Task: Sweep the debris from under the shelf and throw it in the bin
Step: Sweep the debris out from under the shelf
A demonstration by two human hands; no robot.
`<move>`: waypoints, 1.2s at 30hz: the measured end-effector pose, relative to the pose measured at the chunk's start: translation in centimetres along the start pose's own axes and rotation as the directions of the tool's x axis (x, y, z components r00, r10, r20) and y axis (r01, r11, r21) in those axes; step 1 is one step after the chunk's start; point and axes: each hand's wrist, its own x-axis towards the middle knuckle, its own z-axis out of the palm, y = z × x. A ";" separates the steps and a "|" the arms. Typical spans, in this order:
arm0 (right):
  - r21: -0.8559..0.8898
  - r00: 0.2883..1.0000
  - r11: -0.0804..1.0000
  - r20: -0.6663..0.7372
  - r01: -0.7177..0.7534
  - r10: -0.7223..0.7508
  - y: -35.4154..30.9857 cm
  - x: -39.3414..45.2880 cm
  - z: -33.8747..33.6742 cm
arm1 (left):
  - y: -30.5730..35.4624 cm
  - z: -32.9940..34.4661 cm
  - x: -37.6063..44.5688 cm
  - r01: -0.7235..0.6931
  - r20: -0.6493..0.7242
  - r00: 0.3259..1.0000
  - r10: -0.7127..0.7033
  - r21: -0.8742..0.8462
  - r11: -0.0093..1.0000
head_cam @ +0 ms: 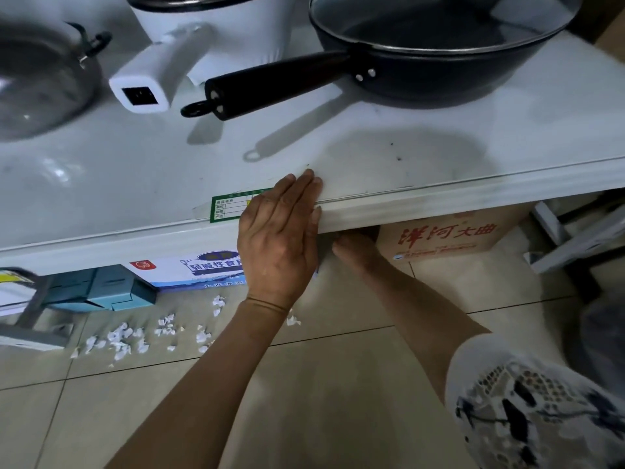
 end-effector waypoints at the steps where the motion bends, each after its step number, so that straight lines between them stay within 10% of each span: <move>1: 0.018 0.999 1.000 0.053 -0.001 0.000 -0.6 -0.7 -0.8 | -0.1 -0.1 0.1 0.006 0.006 1.000 -0.006 -0.003 1.000; 14: -0.142 0.897 0.946 0.385 0.291 -0.218 -5.0 -10.0 -3.4 | 0.1 -0.5 0.0 0.006 0.092 0.996 -0.011 0.053 0.999; 24: -0.175 0.983 0.970 0.099 0.169 -0.154 -3.2 -8.1 -6.1 | -0.2 -0.3 -0.1 0.004 0.057 0.998 -0.007 0.046 0.999; 36: -0.165 0.951 0.942 0.155 0.293 -0.269 -4.7 -10.0 -3.0 | -0.3 -0.3 -0.2 -0.015 0.056 0.998 0.011 0.066 0.998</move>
